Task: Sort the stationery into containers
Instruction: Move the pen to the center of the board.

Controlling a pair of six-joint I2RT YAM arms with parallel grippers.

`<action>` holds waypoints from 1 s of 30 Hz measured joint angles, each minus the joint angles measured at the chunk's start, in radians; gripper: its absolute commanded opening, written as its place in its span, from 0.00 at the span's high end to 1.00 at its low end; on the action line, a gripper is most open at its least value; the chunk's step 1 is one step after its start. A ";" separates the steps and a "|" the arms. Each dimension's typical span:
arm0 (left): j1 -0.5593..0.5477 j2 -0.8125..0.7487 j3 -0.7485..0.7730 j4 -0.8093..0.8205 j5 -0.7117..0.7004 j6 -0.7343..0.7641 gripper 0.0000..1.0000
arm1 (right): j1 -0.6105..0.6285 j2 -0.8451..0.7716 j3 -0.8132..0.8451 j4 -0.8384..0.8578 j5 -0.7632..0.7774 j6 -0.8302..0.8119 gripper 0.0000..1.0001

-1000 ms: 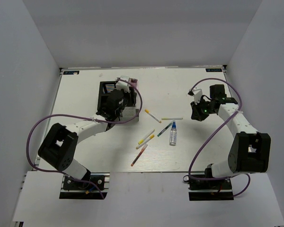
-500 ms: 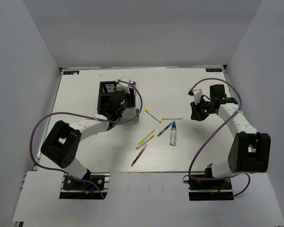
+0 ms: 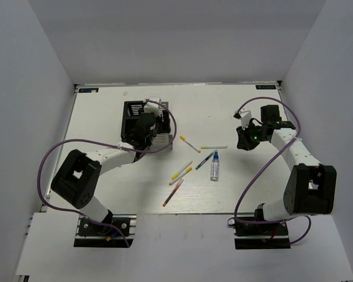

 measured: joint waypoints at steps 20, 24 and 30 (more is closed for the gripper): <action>-0.011 -0.525 0.140 -0.501 0.175 -0.052 0.00 | 0.045 0.192 0.161 -0.109 -0.272 -0.412 0.34; -0.011 -0.593 0.031 -0.672 0.248 -0.166 0.00 | 0.113 0.354 0.318 -0.122 -0.261 -0.465 0.35; -0.019 -0.671 -0.159 -0.833 0.314 -0.315 0.00 | 0.237 0.419 0.340 -0.076 -0.163 -0.423 0.37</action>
